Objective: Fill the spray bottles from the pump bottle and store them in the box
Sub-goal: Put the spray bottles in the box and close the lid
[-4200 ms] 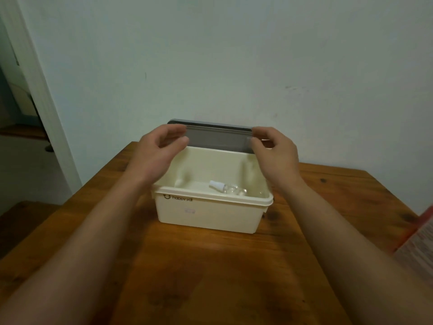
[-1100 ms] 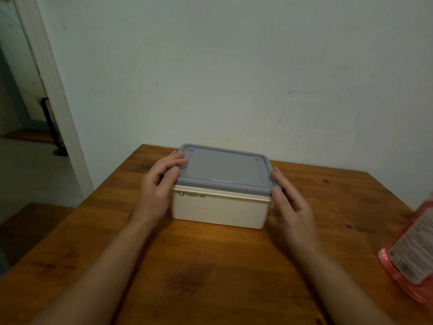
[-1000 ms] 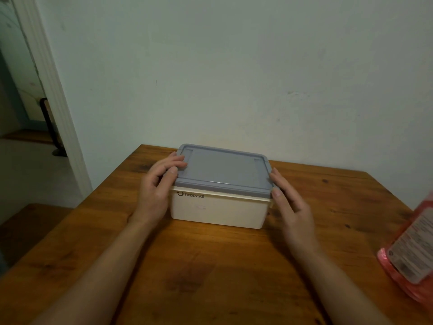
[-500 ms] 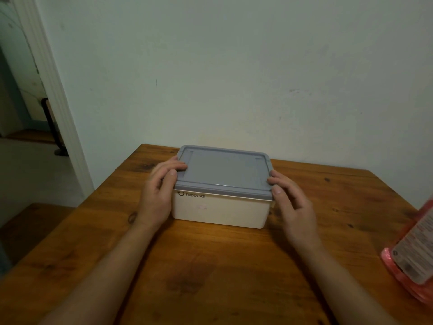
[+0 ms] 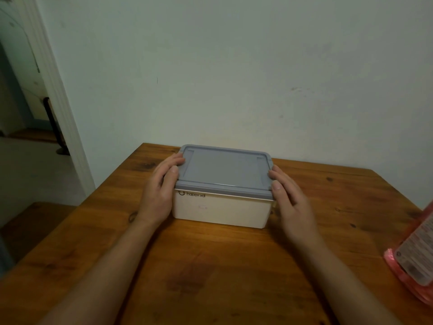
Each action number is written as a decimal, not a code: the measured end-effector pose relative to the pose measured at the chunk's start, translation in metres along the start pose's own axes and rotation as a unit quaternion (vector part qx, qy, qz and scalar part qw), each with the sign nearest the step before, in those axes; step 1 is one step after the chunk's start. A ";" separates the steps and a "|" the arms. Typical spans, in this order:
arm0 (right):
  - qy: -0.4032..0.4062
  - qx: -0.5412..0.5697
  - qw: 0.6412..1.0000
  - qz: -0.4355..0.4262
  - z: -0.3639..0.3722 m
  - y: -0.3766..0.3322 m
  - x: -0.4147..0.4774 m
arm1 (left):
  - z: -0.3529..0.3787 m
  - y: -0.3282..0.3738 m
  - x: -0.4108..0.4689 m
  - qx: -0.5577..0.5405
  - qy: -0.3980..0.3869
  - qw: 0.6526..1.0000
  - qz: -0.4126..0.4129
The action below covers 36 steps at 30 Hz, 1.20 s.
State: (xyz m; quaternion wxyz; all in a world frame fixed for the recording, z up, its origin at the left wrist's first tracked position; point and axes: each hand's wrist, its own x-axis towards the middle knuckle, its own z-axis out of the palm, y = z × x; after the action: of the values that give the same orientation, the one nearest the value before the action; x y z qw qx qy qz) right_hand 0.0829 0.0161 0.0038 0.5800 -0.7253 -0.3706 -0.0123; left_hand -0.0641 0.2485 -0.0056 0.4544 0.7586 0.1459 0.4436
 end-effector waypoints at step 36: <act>0.069 0.199 0.958 0.196 0.016 -0.026 0.009 | 0.009 0.015 0.002 -0.261 0.079 0.941 -0.201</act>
State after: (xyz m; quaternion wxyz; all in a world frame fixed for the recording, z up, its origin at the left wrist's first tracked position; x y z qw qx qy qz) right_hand 0.0691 0.0361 0.0239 0.7281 -0.6507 -0.1754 0.1256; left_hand -0.0590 0.2361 0.0062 0.7029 0.5311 0.2098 0.4241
